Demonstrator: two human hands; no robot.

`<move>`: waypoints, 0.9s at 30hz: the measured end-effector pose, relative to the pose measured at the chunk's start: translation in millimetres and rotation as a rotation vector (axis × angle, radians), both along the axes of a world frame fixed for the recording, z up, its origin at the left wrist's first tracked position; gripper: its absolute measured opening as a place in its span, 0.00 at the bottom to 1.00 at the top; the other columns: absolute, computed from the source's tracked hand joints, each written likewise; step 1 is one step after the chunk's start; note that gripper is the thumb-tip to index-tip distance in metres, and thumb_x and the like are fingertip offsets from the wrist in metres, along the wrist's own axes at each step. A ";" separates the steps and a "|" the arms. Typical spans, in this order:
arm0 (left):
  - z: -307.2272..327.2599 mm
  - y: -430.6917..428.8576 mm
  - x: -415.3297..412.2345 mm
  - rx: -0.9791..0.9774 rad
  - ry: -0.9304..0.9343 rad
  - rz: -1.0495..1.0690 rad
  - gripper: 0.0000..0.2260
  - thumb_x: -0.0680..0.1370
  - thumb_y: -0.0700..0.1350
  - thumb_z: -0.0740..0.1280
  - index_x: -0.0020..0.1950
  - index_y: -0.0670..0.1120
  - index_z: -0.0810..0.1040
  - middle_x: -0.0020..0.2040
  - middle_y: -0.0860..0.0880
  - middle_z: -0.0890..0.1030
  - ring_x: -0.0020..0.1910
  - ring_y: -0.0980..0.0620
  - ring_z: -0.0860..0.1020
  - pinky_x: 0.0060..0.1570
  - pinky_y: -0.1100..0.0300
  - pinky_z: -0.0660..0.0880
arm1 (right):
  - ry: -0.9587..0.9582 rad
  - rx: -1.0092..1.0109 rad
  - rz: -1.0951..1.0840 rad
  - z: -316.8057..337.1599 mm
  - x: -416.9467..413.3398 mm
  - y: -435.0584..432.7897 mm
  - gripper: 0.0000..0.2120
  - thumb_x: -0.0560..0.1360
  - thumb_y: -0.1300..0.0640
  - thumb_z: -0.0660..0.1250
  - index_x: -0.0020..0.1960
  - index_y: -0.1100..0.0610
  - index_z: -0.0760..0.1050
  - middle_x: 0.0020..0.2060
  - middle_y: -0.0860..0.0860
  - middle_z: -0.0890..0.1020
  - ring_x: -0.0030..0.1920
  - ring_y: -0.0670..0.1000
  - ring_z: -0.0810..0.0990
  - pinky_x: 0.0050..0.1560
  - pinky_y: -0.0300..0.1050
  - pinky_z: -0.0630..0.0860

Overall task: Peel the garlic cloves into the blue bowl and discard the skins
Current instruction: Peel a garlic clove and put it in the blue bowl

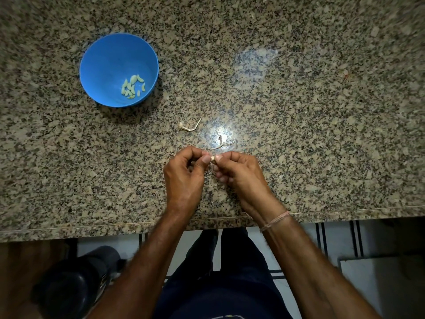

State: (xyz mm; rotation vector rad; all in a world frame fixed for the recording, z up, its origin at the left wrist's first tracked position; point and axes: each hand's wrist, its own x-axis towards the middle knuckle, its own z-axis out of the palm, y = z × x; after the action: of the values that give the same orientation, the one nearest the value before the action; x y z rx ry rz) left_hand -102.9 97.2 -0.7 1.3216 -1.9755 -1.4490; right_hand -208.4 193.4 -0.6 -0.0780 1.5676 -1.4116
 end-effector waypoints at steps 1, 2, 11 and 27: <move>-0.3 0.3 -0.5 -0.002 -0.015 0.010 0.02 0.80 0.43 0.73 0.48 0.46 0.83 0.43 0.52 0.84 0.44 0.52 0.83 0.46 0.51 0.83 | 0.024 -0.002 -0.002 -0.6 0.5 0.6 0.05 0.81 0.60 0.70 0.50 0.63 0.81 0.40 0.55 0.84 0.38 0.47 0.80 0.41 0.39 0.79; -1.0 0.5 -0.6 0.012 -0.028 0.022 0.03 0.80 0.43 0.72 0.48 0.46 0.83 0.42 0.52 0.84 0.44 0.52 0.83 0.45 0.52 0.83 | 0.118 -0.005 0.006 -1.9 2.0 1.2 0.05 0.81 0.60 0.70 0.50 0.62 0.81 0.41 0.55 0.84 0.40 0.48 0.82 0.44 0.42 0.82; 5.3 -2.3 -1.4 0.488 -0.044 0.075 0.10 0.83 0.49 0.68 0.46 0.46 0.82 0.34 0.50 0.80 0.33 0.55 0.76 0.33 0.61 0.73 | 0.854 -0.066 0.105 -13.0 4.5 2.8 0.05 0.81 0.60 0.72 0.47 0.60 0.82 0.41 0.49 0.83 0.43 0.48 0.82 0.42 0.51 0.80; 8.8 -12.1 -2.7 0.651 -0.020 0.082 0.11 0.84 0.45 0.67 0.44 0.43 0.81 0.33 0.50 0.77 0.30 0.55 0.72 0.31 0.62 0.70 | 0.909 -0.121 0.119 -14.5 8.6 1.2 0.03 0.79 0.64 0.73 0.52 0.59 0.85 0.47 0.48 0.85 0.50 0.44 0.83 0.52 0.40 0.81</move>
State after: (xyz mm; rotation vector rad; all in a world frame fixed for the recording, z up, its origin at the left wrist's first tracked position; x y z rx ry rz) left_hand -105.6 85.1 8.1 1.6378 -1.4780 -2.1433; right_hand -199.7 194.6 -15.1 -0.9833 2.1335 -1.4509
